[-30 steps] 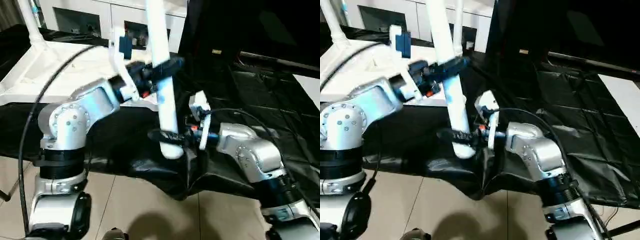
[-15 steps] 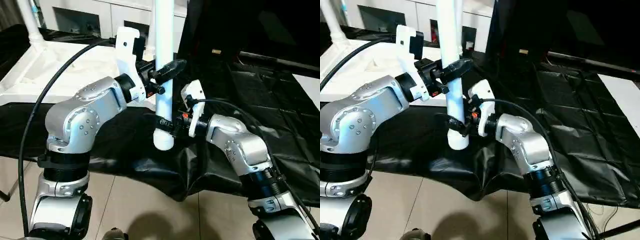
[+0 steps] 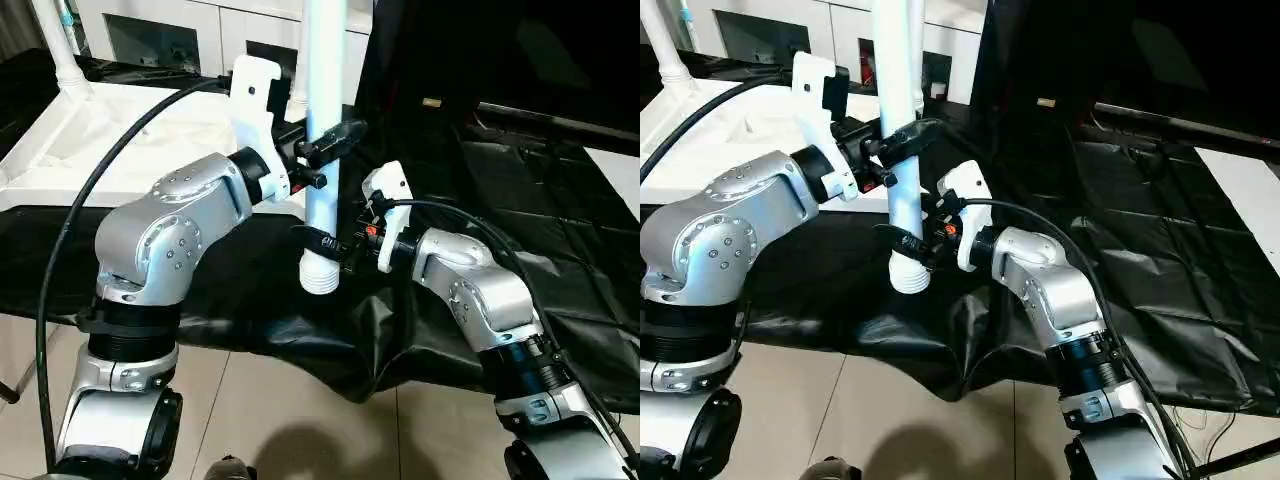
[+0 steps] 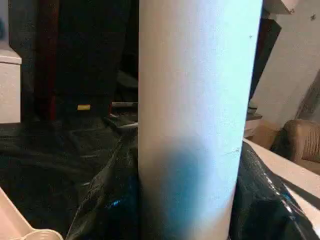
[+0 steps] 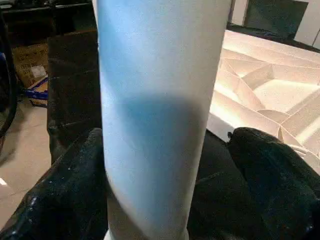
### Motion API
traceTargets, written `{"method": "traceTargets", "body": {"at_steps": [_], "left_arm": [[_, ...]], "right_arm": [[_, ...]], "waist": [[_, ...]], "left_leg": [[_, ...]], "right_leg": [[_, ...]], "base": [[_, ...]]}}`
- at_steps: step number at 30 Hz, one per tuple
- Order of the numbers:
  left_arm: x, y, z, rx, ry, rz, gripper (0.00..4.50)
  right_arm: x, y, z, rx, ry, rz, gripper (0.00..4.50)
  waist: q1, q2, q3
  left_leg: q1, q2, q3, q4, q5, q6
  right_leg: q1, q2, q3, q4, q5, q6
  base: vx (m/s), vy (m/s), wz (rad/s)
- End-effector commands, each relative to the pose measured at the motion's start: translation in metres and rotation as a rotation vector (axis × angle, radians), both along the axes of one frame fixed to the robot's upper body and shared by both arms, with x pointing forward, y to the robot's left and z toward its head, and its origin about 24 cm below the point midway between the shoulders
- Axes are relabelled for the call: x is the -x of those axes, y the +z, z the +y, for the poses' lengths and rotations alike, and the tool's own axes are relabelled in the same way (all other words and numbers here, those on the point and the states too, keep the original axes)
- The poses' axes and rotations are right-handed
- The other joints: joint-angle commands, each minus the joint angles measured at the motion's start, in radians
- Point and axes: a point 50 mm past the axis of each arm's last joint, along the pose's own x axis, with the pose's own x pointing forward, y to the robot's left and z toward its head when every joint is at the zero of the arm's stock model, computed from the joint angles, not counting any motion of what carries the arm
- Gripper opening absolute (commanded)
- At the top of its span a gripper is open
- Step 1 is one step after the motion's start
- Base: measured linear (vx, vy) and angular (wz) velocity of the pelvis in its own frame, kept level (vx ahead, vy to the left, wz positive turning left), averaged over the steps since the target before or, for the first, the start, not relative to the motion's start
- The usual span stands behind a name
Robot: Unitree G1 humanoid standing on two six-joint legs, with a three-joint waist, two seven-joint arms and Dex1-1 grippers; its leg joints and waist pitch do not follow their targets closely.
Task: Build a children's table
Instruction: Pick table leg
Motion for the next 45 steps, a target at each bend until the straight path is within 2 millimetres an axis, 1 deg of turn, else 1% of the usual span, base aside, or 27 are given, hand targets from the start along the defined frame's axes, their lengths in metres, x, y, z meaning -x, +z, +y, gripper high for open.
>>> {"method": "traceTargets", "body": {"at_steps": [1,5,7,12,16,19,22,23,24,27,28,32,33,35,37,38,39,40,45], "left_arm": [[0.001,0.001,-0.005,-0.013,-0.022,-0.017,1.78],[0.003,0.000,-0.006,-0.018,-0.038,-0.020,1.78],[0.008,-0.001,-0.009,-0.037,-0.076,-0.030,1.78],[0.012,-0.004,-0.012,-0.080,-0.110,-0.043,1.78],[0.012,-0.003,-0.011,-0.084,-0.110,-0.048,1.78],[0.011,-0.002,-0.010,-0.086,-0.105,-0.053,1.78],[0.012,-0.002,-0.010,-0.085,-0.107,-0.055,1.78],[0.012,-0.002,-0.010,-0.085,-0.107,-0.055,1.78],[0.012,-0.001,-0.010,-0.084,-0.110,-0.056,1.78],[0.012,-0.001,-0.010,-0.082,-0.114,-0.055,1.78],[0.012,-0.001,-0.010,-0.081,-0.115,-0.054,1.78],[0.013,0.000,-0.011,-0.072,-0.121,-0.054,1.78],[0.013,0.001,-0.011,-0.071,-0.122,-0.055,1.78],[0.013,0.001,-0.011,-0.068,-0.125,-0.054,1.78],[0.013,0.001,-0.012,-0.064,-0.130,-0.054,1.78],[0.014,0.001,-0.012,-0.062,-0.132,-0.053,1.78],[0.014,0.002,-0.013,-0.060,-0.132,-0.052,1.78],[0.014,0.002,-0.013,-0.059,-0.133,-0.051,1.78],[0.013,0.002,-0.013,-0.059,-0.133,-0.051,1.78]], "right_arm": [[-0.003,0.002,-0.005,-0.003,-0.019,-0.008,4.12],[-0.003,0.001,-0.004,-0.013,-0.011,0.006,4.12],[-0.002,0.000,-0.003,-0.015,0.007,0.029,4.12],[-0.001,-0.003,-0.002,0.013,0.036,0.052,4.12],[0.000,-0.005,-0.002,0.029,0.049,0.062,4.12],[0.001,-0.007,-0.003,0.046,0.061,0.073,4.12],[0.001,-0.009,-0.003,0.051,0.063,0.084,4.12],[0.001,-0.009,-0.003,0.052,0.063,0.086,3.95],[0.001,-0.010,-0.003,0.052,0.065,0.089,3.84],[0.001,-0.010,-0.003,0.055,0.069,0.093,3.64],[0.001,-0.010,-0.003,0.055,0.071,0.094,3.64],[0.001,-0.011,-0.002,0.056,0.076,0.098,3.20],[0.001,-0.011,-0.002,0.057,0.076,0.099,3.20],[0.002,-0.012,-0.001,0.057,0.080,0.102,2.95],[0.002,-0.012,-0.001,0.056,0.081,0.104,2.83],[0.002,-0.012,-0.001,0.055,0.082,0.104,2.77],[0.002,-0.012,-0.001,0.055,0.082,0.105,2.70],[0.001,-0.012,-0.002,0.055,0.081,0.106,2.54],[0.001,-0.013,-0.002,0.055,0.080,0.106,2.54]], "waist": [[-0.004,0.010,-0.070],[-0.004,0.010,-0.069],[-0.003,0.009,-0.069],[-0.003,0.008,-0.069],[-0.003,0.008,-0.068],[-0.003,0.009,-0.068],[-0.004,0.008,-0.069],[-0.003,0.009,-0.068],[-0.004,0.008,-0.069],[-0.003,0.007,-0.069],[-0.003,0.007,-0.069],[-0.002,0.008,-0.068],[-0.003,0.008,-0.069],[-0.003,0.008,-0.068],[-0.003,0.008,-0.069],[-0.002,0.010,-0.068],[-0.002,0.008,-0.068],[-0.002,0.008,-0.069],[-0.002,0.009,-0.069]], "left_leg": [[0.039,0.067,-0.028,-0.087,-0.189,-0.091],[0.038,0.067,-0.028,-0.087,-0.183,-0.086],[0.038,0.067,-0.028,-0.088,-0.185,-0.083],[0.039,0.068,-0.028,-0.088,-0.186,-0.084],[0.039,0.068,-0.028,-0.089,-0.192,-0.087],[0.038,0.067,-0.028,-0.088,-0.189,-0.089],[0.038,0.067,-0.028,-0.088,-0.188,-0.089],[0.039,0.068,-0.028,-0.088,-0.187,-0.089],[0.037,0.068,-0.028,-0.088,-0.184,-0.088],[0.038,0.067,-0.027,-0.087,-0.181,-0.085],[0.037,0.067,-0.027,-0.087,-0.177,-0.084],[0.038,0.068,-0.028,-0.088,-0.184,-0.085],[0.038,0.068,-0.028,-0.088,-0.184,-0.085],[0.038,0.068,-0.028,-0.088,-0.188,-0.088],[0.038,0.068,-0.028,-0.088,-0.187,-0.088],[0.038,0.068,-0.028,-0.088,-0.187,-0.088],[0.038,0.068,-0.028,-0.088,-0.187,-0.087],[0.037,0.068,-0.028,-0.088,-0.184,-0.087],[0.039,0.068,-0.028,-0.088,-0.186,-0.086]], "right_leg": [[0.028,-0.091,0.051,-0.077,-0.127,-0.160],[0.029,-0.092,0.051,-0.076,-0.126,-0.162],[0.030,-0.093,0.051,-0.077,-0.134,-0.161],[0.029,-0.092,0.051,-0.077,-0.142,-0.159],[0.028,-0.093,0.051,-0.079,-0.161,-0.156],[0.029,-0.092,0.051,-0.078,-0.154,-0.155],[0.029,-0.093,0.051,-0.078,-0.152,-0.157],[0.028,-0.093,0.051,-0.078,-0.150,-0.159],[0.029,-0.093,0.051,-0.077,-0.146,-0.160],[0.029,-0.092,0.051,-0.077,-0.143,-0.162],[0.030,-0.094,0.051,-0.077,-0.141,-0.162],[0.028,-0.093,0.051,-0.078,-0.155,-0.161],[0.029,-0.093,0.051,-0.077,-0.153,-0.161],[0.027,-0.093,0.051,-0.078,-0.155,-0.162],[0.029,-0.093,0.051,-0.078,-0.152,-0.161],[0.028,-0.094,0.051,-0.077,-0.151,-0.162],[0.029,-0.093,0.051,-0.078,-0.150,-0.162],[0.030,-0.094,0.051,-0.077,-0.147,-0.163],[0.029,-0.093,0.051,-0.077,-0.148,-0.164]], "base": [[0.000,0.000,0.00],[0.000,0.000,0.00],[0.000,0.000,0.00],[0.000,0.000,0.00],[0.000,0.000,0.00],[0.000,0.000,0.00],[0.000,0.000,0.00],[0.000,0.000,0.00],[0.000,0.000,0.00],[0.000,0.000,0.00],[0.000,0.000,0.00],[0.000,0.000,0.00],[0.000,0.000,0.00],[0.000,0.000,0.00],[0.000,0.000,0.00],[0.000,0.000,0.00],[0.000,0.000,0.00],[0.000,0.000,0.00],[0.000,0.000,0.00]]}}
